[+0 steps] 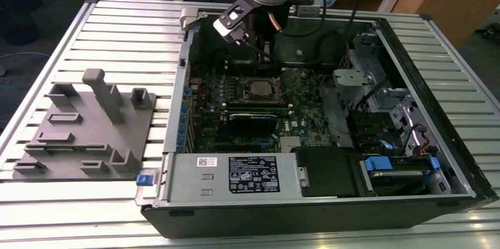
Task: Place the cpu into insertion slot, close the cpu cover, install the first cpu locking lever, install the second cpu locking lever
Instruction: 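Close the cpu cover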
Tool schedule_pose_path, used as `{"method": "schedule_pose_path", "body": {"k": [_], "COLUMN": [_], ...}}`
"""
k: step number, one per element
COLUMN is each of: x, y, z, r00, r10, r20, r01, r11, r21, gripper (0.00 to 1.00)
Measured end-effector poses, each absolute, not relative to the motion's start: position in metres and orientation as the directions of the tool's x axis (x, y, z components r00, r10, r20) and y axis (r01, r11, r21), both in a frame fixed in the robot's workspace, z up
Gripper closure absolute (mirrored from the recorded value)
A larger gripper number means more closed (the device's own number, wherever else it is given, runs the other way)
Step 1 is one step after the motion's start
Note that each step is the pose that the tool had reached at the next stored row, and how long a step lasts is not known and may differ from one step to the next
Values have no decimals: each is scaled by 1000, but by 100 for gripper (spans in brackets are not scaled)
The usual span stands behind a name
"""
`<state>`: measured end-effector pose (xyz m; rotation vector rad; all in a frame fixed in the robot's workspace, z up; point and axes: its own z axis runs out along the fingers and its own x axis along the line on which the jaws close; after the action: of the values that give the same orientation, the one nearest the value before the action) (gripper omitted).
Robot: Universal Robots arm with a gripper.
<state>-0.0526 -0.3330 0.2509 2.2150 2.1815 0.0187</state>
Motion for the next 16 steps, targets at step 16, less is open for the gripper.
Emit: {"method": "schedule_pose_path", "body": {"k": [16], "x": [-47], "y": [-333], "z": [252], "r00": [15], "r10": [1000], "r20": [-14], "r01": [999], "r11": [-15], "r21": [32], "gripper": [90]}}
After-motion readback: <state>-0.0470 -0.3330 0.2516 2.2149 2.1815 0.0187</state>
